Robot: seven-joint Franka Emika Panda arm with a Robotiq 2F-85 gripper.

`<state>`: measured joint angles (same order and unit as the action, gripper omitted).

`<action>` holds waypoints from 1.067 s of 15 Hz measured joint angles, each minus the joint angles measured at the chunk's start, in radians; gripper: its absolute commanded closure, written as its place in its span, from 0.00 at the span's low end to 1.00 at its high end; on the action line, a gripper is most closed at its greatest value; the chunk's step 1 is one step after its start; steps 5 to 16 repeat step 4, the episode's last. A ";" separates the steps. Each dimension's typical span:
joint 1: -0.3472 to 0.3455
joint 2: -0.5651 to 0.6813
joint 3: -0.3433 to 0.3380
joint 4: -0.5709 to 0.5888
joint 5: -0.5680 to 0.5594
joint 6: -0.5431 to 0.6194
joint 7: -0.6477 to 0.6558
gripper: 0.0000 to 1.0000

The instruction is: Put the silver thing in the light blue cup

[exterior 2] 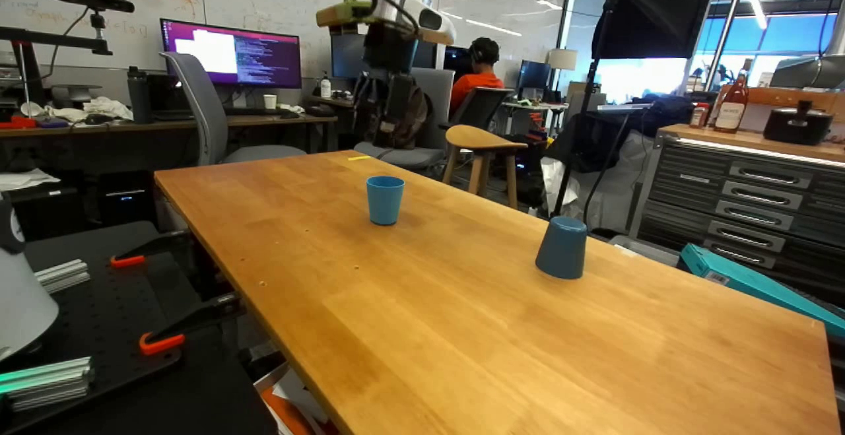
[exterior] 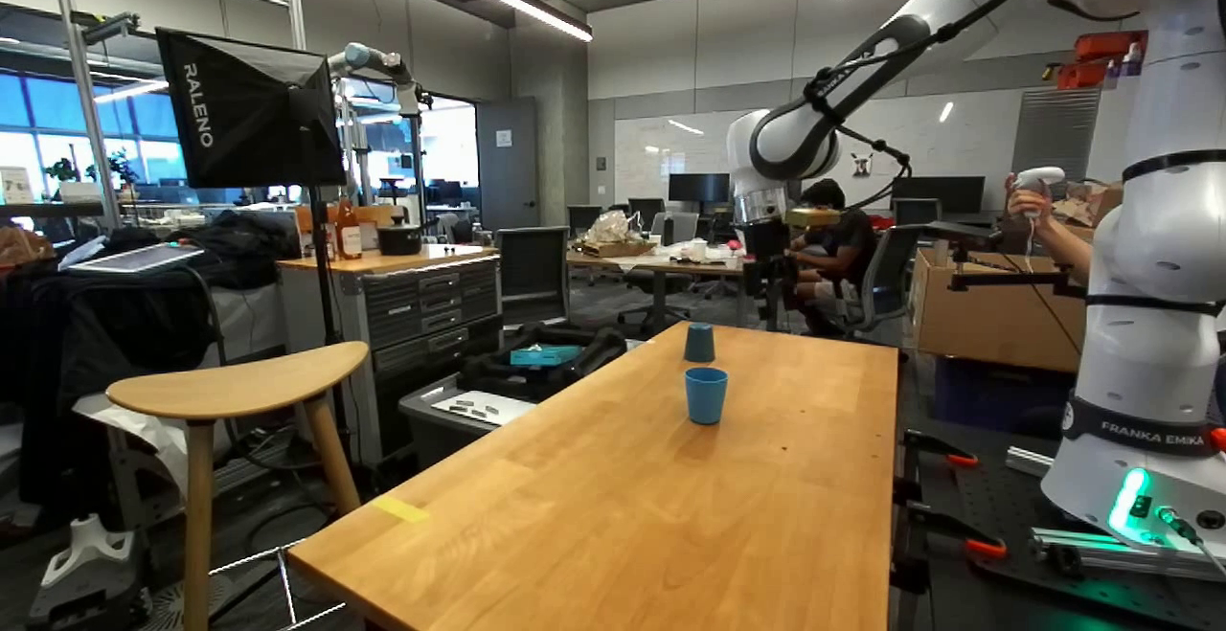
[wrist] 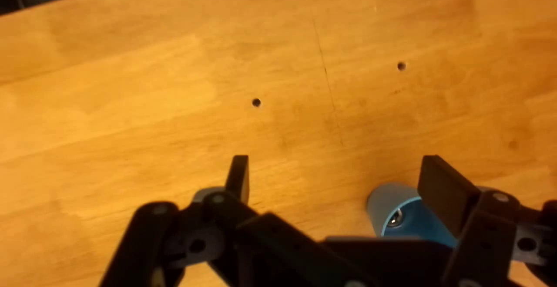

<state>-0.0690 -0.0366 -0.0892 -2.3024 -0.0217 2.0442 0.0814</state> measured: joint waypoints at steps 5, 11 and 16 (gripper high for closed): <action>-0.004 -0.097 0.004 0.048 -0.125 -0.242 -0.092 0.00; -0.004 -0.097 0.004 0.048 -0.125 -0.242 -0.092 0.00; -0.004 -0.097 0.004 0.048 -0.125 -0.242 -0.092 0.00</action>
